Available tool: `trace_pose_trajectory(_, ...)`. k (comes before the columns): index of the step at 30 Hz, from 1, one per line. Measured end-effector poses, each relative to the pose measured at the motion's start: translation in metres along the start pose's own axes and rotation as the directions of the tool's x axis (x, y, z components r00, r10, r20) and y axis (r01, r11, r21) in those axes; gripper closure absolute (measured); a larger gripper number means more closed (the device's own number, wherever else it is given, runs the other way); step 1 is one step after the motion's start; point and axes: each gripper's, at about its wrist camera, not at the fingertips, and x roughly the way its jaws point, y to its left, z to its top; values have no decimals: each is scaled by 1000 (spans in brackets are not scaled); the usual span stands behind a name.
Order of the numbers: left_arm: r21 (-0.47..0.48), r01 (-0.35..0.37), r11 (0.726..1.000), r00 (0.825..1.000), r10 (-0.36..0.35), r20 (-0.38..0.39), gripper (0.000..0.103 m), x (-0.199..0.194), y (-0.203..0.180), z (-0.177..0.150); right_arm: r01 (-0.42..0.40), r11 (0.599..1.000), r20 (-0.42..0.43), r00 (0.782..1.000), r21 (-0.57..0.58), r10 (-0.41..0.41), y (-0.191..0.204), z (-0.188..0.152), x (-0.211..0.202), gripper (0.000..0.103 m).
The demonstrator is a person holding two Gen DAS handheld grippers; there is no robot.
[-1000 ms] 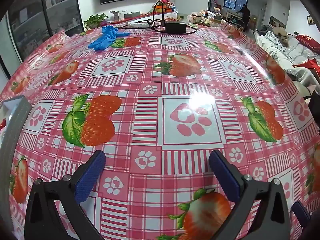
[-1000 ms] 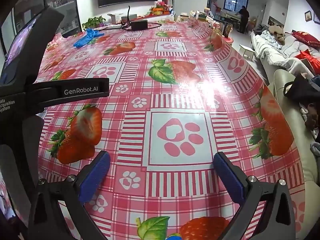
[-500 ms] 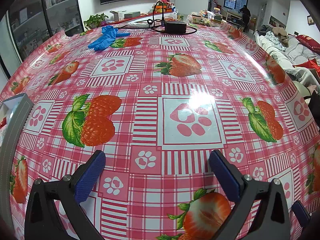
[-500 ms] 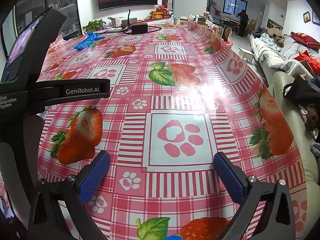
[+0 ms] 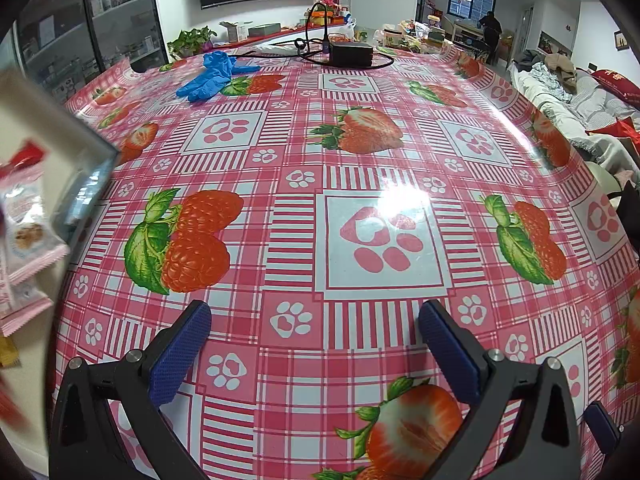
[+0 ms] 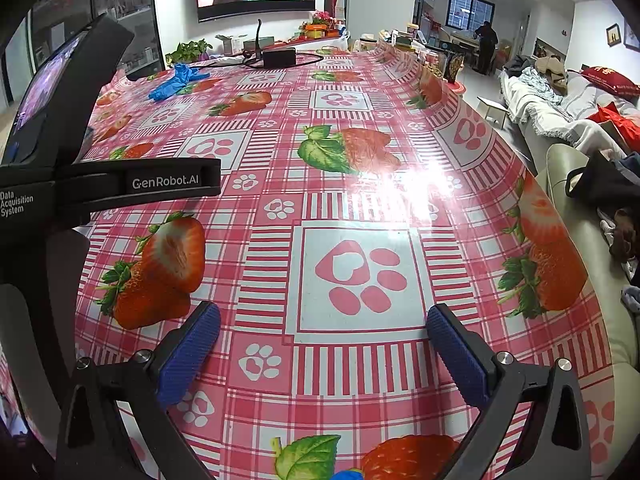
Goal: Organize snacks
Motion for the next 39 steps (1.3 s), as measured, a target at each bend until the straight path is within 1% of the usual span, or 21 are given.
trace_pose_trajectory(39,-1,-1,1000,1000,1,1,0,-1,-6,-2,1,1000,6,1000,0,-1,1,0,-1,0)
